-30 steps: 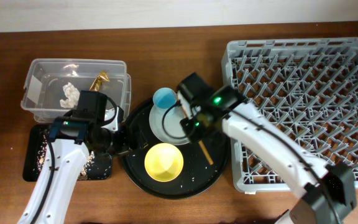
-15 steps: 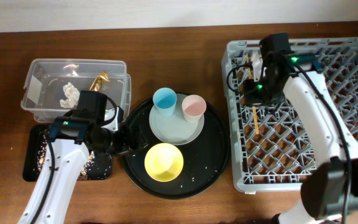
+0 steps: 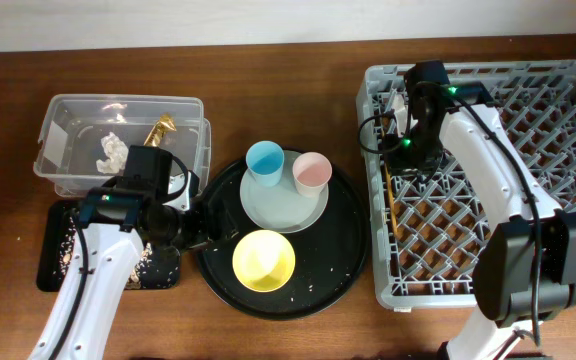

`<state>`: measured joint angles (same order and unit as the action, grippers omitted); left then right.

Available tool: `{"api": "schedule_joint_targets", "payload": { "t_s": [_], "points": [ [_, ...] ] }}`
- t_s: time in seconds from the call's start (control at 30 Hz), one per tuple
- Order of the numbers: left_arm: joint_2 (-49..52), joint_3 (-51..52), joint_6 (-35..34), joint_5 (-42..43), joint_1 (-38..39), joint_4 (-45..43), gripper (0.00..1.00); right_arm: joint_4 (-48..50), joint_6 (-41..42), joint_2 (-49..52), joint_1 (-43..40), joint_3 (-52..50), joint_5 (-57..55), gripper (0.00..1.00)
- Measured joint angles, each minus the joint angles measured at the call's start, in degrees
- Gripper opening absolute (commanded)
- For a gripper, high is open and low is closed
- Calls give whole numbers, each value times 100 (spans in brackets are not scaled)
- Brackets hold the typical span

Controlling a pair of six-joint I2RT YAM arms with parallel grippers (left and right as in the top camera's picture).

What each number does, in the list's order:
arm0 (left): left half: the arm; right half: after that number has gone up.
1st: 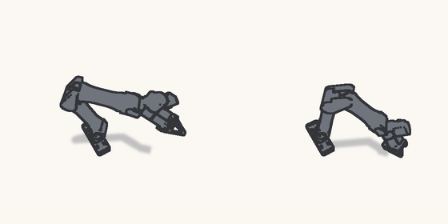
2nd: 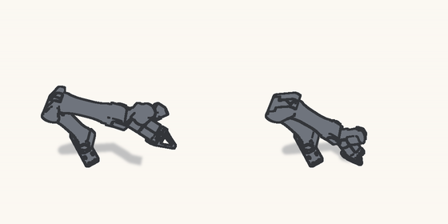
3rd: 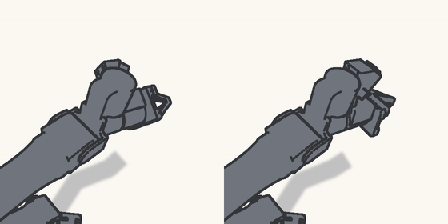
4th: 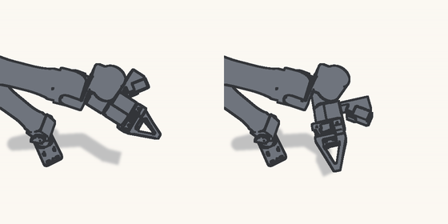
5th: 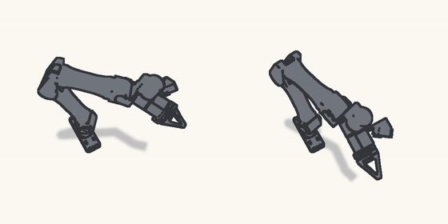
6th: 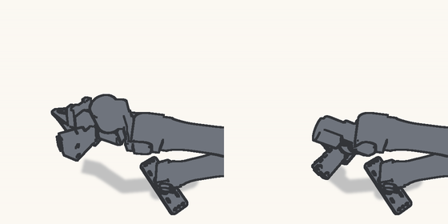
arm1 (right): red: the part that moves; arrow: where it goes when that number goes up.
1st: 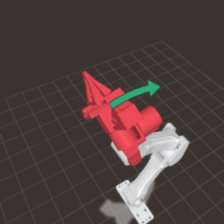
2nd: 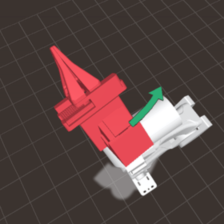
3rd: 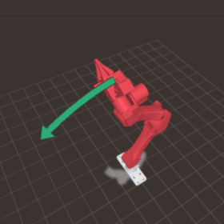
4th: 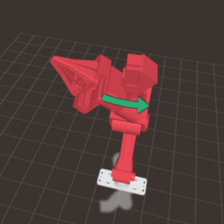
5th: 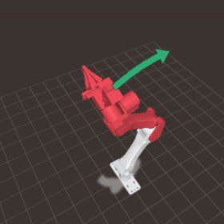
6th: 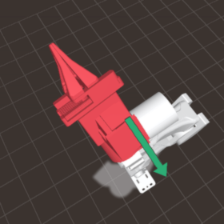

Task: Sort waste into correct bins and load items into the dishwasher rack
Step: 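Lift the second chopstick with right gripper and place it in the rack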

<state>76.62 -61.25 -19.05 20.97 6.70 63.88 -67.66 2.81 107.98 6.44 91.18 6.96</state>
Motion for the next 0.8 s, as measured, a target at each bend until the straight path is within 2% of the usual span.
{"api": "schedule_joint_targets", "payload": {
  "t_s": [0.1, 0.2, 0.23, 0.27, 0.43, 0.63, 0.77, 0.8],
  "points": [
    [0, 0, -2, 0, 0, 2, 99, -321, 17, -2, 0, 138, 26, 29],
    [0, -2, -2, 0, 0, 2, 99, -1097, 28, -9, 0, 1010, 208, 33],
    [0, -2, -2, 0, 0, -2, 99, -1290, 26, -24, 0, 1290, 238, 39],
    [0, -4, -2, 0, 0, 2, 99, -1458, 24, -83, 0, 1641, 282, 98],
    [0, -4, 0, 2, 0, 2, 99, -1681, 24, -149, 0, 1790, 326, 98],
    [0, -4, -2, 481, 0, 2, 99, -1681, 26, -149, 0, 1790, 326, 98],
    [0, -2, -4, 542, 0, -719, 98, -1681, 28, -149, 0, 1790, 326, 98],
    [0, 2, -26, 542, 0, -844, 74, -1683, 24, -149, 0, 1790, 326, 98]
  ]
}}
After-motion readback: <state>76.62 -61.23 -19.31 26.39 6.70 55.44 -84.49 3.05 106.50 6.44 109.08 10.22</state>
